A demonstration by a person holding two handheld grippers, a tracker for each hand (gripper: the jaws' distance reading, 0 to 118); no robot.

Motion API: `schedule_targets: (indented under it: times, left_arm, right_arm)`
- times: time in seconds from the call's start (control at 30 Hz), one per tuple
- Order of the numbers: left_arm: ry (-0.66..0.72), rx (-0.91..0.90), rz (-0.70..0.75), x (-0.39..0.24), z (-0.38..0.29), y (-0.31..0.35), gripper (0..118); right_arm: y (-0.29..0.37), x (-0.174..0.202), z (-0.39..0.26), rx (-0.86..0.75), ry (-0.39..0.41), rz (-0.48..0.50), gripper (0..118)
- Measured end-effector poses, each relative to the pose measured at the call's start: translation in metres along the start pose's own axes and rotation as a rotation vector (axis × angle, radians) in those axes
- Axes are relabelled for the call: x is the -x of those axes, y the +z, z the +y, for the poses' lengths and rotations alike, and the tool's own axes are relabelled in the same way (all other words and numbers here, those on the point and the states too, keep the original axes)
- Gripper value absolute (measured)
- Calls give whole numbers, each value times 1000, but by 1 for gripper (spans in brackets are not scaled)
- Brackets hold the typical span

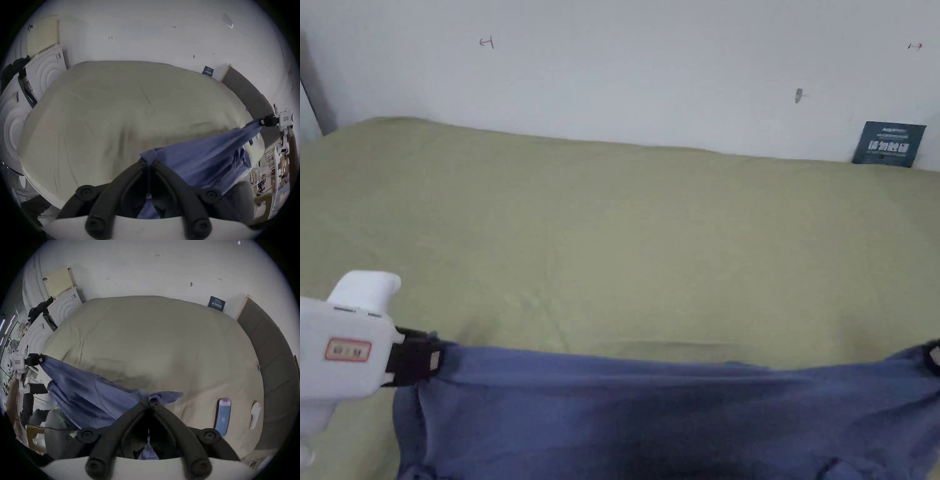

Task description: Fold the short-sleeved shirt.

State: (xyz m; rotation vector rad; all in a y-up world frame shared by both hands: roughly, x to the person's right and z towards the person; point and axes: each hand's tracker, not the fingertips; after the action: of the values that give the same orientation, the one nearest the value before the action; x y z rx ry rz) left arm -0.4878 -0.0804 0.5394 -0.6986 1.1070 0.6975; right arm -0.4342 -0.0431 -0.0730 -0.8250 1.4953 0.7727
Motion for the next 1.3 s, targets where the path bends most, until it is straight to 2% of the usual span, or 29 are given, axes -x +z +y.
schedule_targets:
  times: [0.1,0.2,0.27,0.33,0.37,0.4,0.43,0.47,0.5,0.57,0.6,0.63,0.67,0.73,0.77,0.9,1.03,1.1,1.13,1.17,1.2,1.23,1.27,1.3]
  left_arm:
    - [6,47,-22,10,-47,-4,4]
    - [44,118,-28,24,-89,-16,4]
    - [85,166,-32,31,-113,-27,4]
    - [108,152,-35,36,-133,-37,4]
    - [147,136,-48,41,-137,-40,4]
    - [177,112,-74,46,-138,-42,7]
    - [201,80,-80,54,-142,-45,20]
    - [216,58,-95,59,-142,-45,33]
    - [215,57,-97,62,-143,-43,39]
    - [249,96,-117,56,-142,-34,53]
    - [266,112,-117,56,-142,-29,73]
    - [287,113,-116,57,-140,-20,89]
    - [296,92,-108,56,-138,-11,89]
    - [295,-69,-85,28,-125,30,89]
    - [248,-151,-81,17,-116,46,89]
    - [106,-407,-10,-43,-86,96,89]
    - [40,-564,73,-88,-78,110,88]
    - [17,-637,104,-112,-84,110,85]
    - [23,-661,101,-122,-89,109,81]
    - [29,-676,102,-130,-93,107,71]
    - [31,-689,96,-138,-100,105,48]
    - [23,-686,114,-147,-105,100,10]
    - [13,-661,160,-153,-107,95,0]
    - [-4,-653,195,-159,-114,92,0]
  right_arm:
    - [-5,1,-57,32,-33,-2,0]
    - [-15,-2,-109,76,-128,-9,0]
    - [-26,-4,-140,105,-145,-18,0]
    - [-40,-7,-163,93,-158,-26,0]
    - [-44,-9,-170,83,-190,-32,0]
    - [-47,-14,-174,73,-227,0,0]
    - [-50,-18,-177,84,-227,6,3]
    - [-51,-17,-180,89,-240,-4,21]
    - [-50,-18,-181,95,-244,-8,41]
    - [-43,-21,-186,146,-238,-83,67]
    - [-32,-14,-183,116,-239,-118,91]
    - [-18,-13,-181,64,-269,-104,91]
    - [-6,-13,-179,28,-295,-91,89]
    - [25,-7,-171,-90,-348,-69,89]
    - [45,4,-165,-168,-340,-80,89]
    - [94,47,-137,-412,-236,-103,89]
    - [121,103,-135,-651,-154,-222,89]
    - [125,128,-144,-731,-117,-253,82]
    - [123,137,-153,-759,-103,-250,66]
    - [121,146,-159,-786,-88,-258,50]
    - [117,156,-163,-790,-69,-274,26]
    - [111,165,-166,-786,-49,-311,0]
    - [104,170,-170,-784,-22,-352,0]
    - [99,177,-175,-785,0,-388,0]
